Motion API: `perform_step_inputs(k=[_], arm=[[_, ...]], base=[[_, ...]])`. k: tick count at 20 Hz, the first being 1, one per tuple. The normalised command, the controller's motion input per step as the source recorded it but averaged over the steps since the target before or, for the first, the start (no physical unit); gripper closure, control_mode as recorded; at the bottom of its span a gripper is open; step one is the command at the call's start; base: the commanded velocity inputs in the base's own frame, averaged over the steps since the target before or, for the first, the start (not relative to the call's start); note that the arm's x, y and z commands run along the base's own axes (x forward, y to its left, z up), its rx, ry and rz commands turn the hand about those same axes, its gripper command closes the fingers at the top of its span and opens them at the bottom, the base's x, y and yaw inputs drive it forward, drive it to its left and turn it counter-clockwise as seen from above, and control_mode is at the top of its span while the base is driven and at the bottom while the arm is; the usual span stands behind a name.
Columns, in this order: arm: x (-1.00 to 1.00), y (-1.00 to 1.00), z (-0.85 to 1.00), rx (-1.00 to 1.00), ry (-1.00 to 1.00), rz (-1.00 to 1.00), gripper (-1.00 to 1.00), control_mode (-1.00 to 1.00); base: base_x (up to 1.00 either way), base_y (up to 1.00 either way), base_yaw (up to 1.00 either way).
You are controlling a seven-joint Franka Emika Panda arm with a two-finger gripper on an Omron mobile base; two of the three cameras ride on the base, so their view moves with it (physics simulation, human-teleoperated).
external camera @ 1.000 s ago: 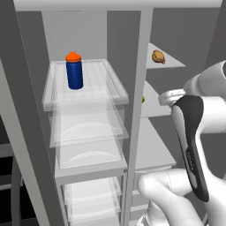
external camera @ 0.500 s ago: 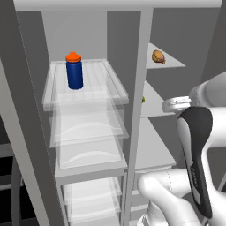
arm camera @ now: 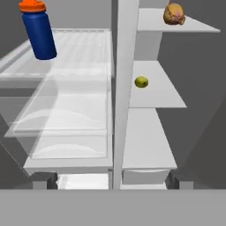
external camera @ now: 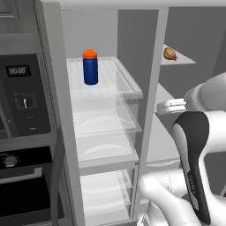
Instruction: There's a chicken drumstick in the fridge that needs to be moved to the freezer for freezing. Pick up the chicken drumstick from the fridge, place it on any shelf in the freezer, and close the fridge and freezer doors when done.
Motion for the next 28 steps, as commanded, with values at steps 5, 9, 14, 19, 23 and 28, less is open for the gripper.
perform_step_inputs(k=[5,9,14,19,23,28], arm=[[0.00,0.00,0.00,0.00,0.00,0.00,-1.00,1.00],[0.00,0.00,0.00,0.00,0.00,0.00,-1.00,1.00],[0.00,0.00,0.00,0.00,0.00,0.00,-1.00,1.00],[0.00,0.00,0.00,0.00,0.00,0.00,-1.00,1.00],[0.00,0.00,0.00,0.00,0.00,0.00,-1.00,1.00],[0.00,0.00,0.00,0.00,0.00,0.00,-1.00,1.00]], base=[[-0.61,-0.21,0.00],[-0.66,0.02,0.00],[-0.24,0.00,0.01],[-0.25,0.16,0.01],[-0.35,-0.01,0.00],[-0.24,0.11,0.02]])
